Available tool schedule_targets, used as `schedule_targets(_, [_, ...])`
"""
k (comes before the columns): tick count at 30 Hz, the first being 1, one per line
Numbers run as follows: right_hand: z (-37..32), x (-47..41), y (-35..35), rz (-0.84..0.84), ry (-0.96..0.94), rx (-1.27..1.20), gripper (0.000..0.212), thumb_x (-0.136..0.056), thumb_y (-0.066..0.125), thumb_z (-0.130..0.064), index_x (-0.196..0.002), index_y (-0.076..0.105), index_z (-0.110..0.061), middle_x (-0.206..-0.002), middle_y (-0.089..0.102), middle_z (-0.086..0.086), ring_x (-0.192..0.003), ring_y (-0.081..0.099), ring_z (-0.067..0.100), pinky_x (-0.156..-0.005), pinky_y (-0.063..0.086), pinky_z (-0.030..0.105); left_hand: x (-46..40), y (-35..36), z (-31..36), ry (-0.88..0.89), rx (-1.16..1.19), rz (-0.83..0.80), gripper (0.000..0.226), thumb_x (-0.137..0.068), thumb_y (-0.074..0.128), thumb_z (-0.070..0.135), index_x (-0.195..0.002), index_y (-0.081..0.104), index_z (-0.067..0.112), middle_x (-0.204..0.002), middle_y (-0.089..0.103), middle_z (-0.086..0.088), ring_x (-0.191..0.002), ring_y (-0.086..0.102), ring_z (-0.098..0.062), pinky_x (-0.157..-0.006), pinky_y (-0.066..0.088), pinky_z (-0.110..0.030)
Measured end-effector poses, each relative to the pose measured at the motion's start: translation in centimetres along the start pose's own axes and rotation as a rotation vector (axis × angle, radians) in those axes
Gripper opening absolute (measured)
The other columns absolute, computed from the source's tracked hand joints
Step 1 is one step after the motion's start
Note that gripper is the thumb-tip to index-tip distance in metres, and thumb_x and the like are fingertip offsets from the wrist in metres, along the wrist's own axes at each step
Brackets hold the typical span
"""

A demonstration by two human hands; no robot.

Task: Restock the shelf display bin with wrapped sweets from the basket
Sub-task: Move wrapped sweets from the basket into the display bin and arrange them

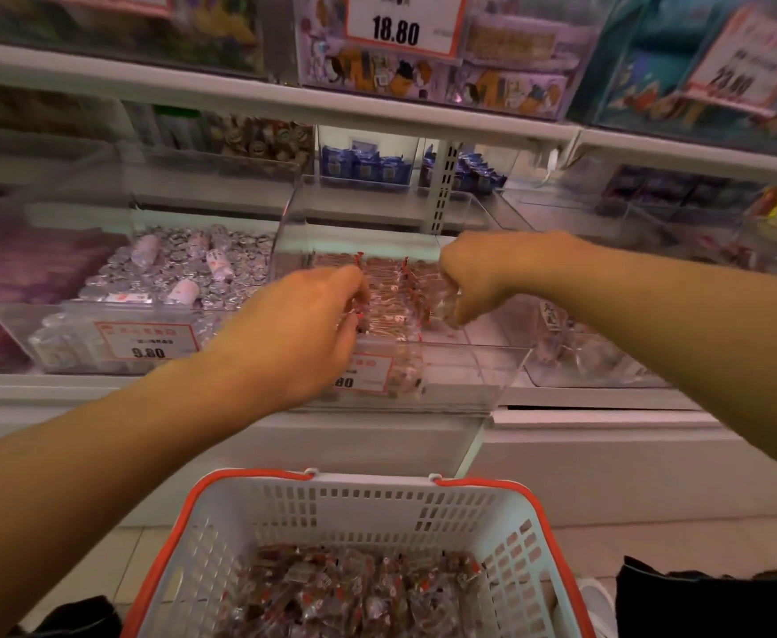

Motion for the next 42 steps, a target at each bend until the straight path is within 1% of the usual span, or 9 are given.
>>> schedule_targets(4, [-0.7,-2.6,2.4,-0.139,-0.006,-0.083,0.026,-0.078,0.079,-0.029,-0.074,0.054,-0.022,-0.078,0.058,-0.003,-0.069,0.054,0.014,-0.053,0.039,0.025,-0.2,0.1,-0.5,-0.031,-0.017,-0.031,0.018,-0.098,0.045,0.024,-0.113,0.054,0.023,-0.109,0.062,-0.002,-0.094,0.056,-0.021,-0.084,0.050,-0.041])
schedule_targets(13, [-0.4,-2.7,2.6,0.045,0.057,-0.004,0.031,-0.072,0.079,-0.026,-0.070,0.049,-0.024,-0.074,0.055,-0.002,-0.063,0.054,0.013,-0.046,0.033,0.024,-0.3,0.5,-0.4,-0.052,-0.048,-0.078,0.021,-0.097,0.042,0.020,-0.116,0.052,0.021,-0.107,0.063,-0.004,-0.095,0.059,-0.026,-0.083,0.050,-0.047])
schedule_targets(23, [-0.6,-2.7,1.7,0.003,0.094,-0.076,0.043,-0.070,0.087,-0.035,-0.072,0.046,-0.022,-0.079,0.055,-0.002,-0.078,0.057,0.019,-0.053,0.039,0.025,-0.3,0.6,-0.3,-0.029,-0.036,-0.048,0.021,-0.100,0.041,0.029,-0.115,0.053,0.020,-0.102,0.064,-0.002,-0.090,0.058,-0.023,-0.078,0.050,-0.042])
schedule_targets(31, [-1.5,-1.3,0.6,0.075,0.080,-0.001,0.030,-0.074,0.082,-0.030,-0.089,0.061,-0.016,-0.087,0.062,0.002,-0.077,0.063,0.021,-0.071,0.059,0.037,-0.3,0.6,-0.4,-0.004,0.004,-0.029,0.022,-0.099,0.043,0.029,-0.116,0.055,0.020,-0.105,0.065,-0.002,-0.093,0.059,-0.022,-0.081,0.051,-0.043])
schedule_targets(33, [-1.9,-0.1,-0.8,0.157,0.086,0.039,0.023,-0.080,0.077,-0.026,-0.093,0.062,-0.014,-0.091,0.064,0.005,-0.078,0.063,0.023,-0.071,0.059,0.040,-0.2,-0.1,0.0,0.065,0.032,0.032,0.021,-0.098,0.047,0.027,-0.113,0.058,0.019,-0.104,0.066,-0.001,-0.092,0.060,-0.022,-0.080,0.051,-0.043])
schedule_targets(35, [-2.3,1.9,-3.1,0.365,0.083,-0.019,0.021,-0.086,0.072,-0.027,-0.101,0.064,-0.015,-0.096,0.064,0.004,-0.082,0.063,0.025,-0.071,0.057,0.039,0.4,-1.3,1.1,0.218,0.018,0.136,0.017,-0.096,0.051,0.026,-0.104,0.062,0.016,-0.091,0.064,0.001,-0.082,0.057,-0.020,-0.073,0.051,-0.041])
schedule_targets(39, [-4.7,12.3,-4.0,1.171,-0.055,-0.423,0.008,-0.089,0.064,-0.029,-0.084,0.059,-0.025,-0.068,0.046,-0.016,-0.059,0.046,0.004,-0.053,0.034,0.017,3.3,-1.3,3.1,0.502,-0.076,0.232,0.019,-0.087,0.056,0.026,-0.072,0.058,0.016,-0.063,0.052,0.002,-0.056,0.048,-0.021,-0.049,0.041,-0.030])
schedule_targets(41, [-6.1,14.9,2.2,1.270,0.041,-0.639,0.017,-0.092,0.059,-0.028,-0.075,0.056,-0.023,-0.060,0.043,-0.013,-0.052,0.042,0.007,-0.048,0.032,0.021,4.8,1.2,3.1,0.547,-0.079,0.165,0.021,-0.083,0.058,0.025,-0.063,0.054,0.018,-0.059,0.055,-0.001,-0.052,0.053,-0.027,-0.045,0.043,-0.032])
schedule_targets(42, [-7.1,14.5,6.5,1.166,0.134,-0.735,0.020,-0.092,0.058,-0.029,-0.074,0.057,-0.021,-0.058,0.048,-0.009,-0.053,0.046,0.010,-0.048,0.035,0.027,5.5,3.5,2.6,0.527,-0.084,0.078,0.021,-0.082,0.058,0.026,-0.063,0.053,0.019,-0.059,0.057,-0.001,-0.052,0.055,-0.028,-0.045,0.045,-0.033])
Point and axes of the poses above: each hand's wrist, its own x-axis away from the middle knuckle, its own y-axis out of the palm, z = x × y, the point moved 8 cm from there along -x, towards the middle knuckle
